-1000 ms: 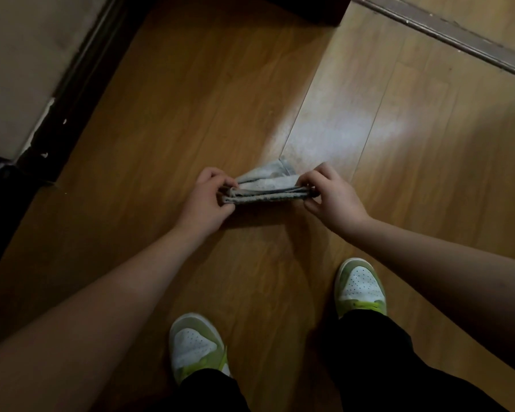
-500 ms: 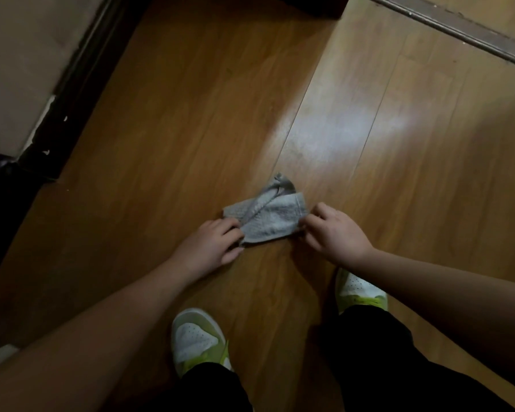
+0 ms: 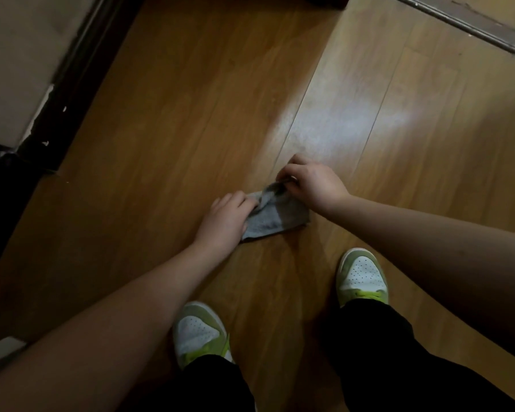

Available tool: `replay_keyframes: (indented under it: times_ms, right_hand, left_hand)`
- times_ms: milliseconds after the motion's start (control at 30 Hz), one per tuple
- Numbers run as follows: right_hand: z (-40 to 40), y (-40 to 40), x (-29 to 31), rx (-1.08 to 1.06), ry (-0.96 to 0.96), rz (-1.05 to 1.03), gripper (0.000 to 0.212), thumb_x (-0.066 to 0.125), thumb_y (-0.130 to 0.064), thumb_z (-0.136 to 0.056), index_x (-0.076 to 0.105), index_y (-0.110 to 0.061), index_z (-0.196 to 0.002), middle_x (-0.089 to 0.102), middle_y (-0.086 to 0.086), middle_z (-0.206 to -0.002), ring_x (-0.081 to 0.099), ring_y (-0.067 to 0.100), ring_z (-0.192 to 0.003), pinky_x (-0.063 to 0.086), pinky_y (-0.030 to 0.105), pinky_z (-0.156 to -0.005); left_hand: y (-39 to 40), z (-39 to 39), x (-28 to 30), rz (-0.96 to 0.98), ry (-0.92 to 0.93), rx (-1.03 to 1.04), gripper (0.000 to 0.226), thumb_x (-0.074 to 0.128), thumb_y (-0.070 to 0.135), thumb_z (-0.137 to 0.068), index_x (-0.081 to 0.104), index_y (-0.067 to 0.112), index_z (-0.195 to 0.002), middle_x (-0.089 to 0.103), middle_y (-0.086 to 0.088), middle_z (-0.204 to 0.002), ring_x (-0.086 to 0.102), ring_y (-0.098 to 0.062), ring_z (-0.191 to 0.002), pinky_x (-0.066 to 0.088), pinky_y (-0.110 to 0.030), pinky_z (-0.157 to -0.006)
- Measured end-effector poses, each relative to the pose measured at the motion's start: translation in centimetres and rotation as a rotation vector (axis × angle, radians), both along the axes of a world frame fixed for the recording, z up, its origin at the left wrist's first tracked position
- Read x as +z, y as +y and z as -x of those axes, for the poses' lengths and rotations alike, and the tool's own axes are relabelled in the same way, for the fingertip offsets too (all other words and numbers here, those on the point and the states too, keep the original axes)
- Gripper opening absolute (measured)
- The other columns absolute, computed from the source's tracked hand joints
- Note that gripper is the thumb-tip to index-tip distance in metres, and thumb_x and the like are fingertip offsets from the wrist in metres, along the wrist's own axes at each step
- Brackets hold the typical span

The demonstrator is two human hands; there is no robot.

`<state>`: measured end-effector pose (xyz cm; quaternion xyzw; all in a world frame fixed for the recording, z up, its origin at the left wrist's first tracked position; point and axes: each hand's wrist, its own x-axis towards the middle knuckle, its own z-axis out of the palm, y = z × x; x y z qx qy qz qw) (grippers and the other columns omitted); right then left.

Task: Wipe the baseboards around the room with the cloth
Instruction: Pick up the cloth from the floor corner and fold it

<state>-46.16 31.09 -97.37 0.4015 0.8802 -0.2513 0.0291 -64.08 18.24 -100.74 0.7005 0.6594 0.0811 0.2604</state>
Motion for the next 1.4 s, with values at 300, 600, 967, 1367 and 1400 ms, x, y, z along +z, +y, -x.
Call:
replay_keyframes:
  times_ms: [300,600,967,1367,1400]
  right_hand:
    - [-6.2,-3.1,-0.8,0.380,-0.141,-0.066,0.040,0.066,-0.008,-0.089,0.063,-0.012,-0.129,0.060,0.012,-0.126,0.059,0.029,-0.111,0.052,0.041,-0.091]
    - [-4.2,-3.3,-1.1,0.199,-0.216,-0.031,0.034,0.041,-0.034,-0.104,0.053,-0.022,-0.133,0.061,0.002,-0.125,0.055,0.022,-0.111,0.038,0.033,-0.092]
    - [-1.2,-1.8,-1.1,0.058,-0.336,-0.025,0.035,0.064,-0.030,-0.089,0.056,-0.022,-0.121,0.047,0.005,-0.124,0.044,0.025,-0.114,0.034,0.036,-0.095]
    - [-2.6,-0.4,1.5,-0.213,0.073,0.628,0.027,0.076,-0.026,-0.084,0.066,-0.026,-0.109,0.071,-0.008,-0.097,0.069,0.007,-0.091,0.057,0.022,-0.077]
    - [-2.8,-0.5,1.7,-0.291,0.154,0.723,0.025,0.078,-0.025,-0.082,0.069,-0.027,-0.106,0.074,-0.007,-0.096,0.070,0.006,-0.089,0.058,0.022,-0.077]
  left_hand:
    - [-1.9,0.4,-0.7,-0.056,0.061,-0.261,0.036,0.061,0.009,-0.093,0.061,0.005,-0.129,0.061,-0.014,-0.116,0.057,-0.032,-0.110,0.044,-0.042,-0.090]
    - [-0.4,0.7,-0.8,0.150,-0.123,0.461,0.044,0.072,0.023,-0.088,0.056,0.013,-0.127,0.051,-0.008,-0.124,0.054,-0.027,-0.110,0.046,-0.037,-0.093]
    - [0.5,1.9,0.1,0.308,-0.390,0.406,0.021,0.062,0.028,-0.096,0.054,0.022,-0.115,0.056,0.009,-0.106,0.057,-0.014,-0.102,0.041,-0.023,-0.074]
    - [5.4,1.0,5.5,0.069,-0.557,0.171,0.035,0.071,0.023,-0.089,0.061,0.029,-0.122,0.066,0.007,-0.107,0.062,-0.010,-0.095,0.049,-0.019,-0.081]
    - [5.6,0.8,5.8,0.103,-0.658,0.297,0.033,0.071,0.033,-0.089,0.060,0.036,-0.120,0.067,0.007,-0.102,0.065,-0.009,-0.090,0.051,-0.018,-0.078]
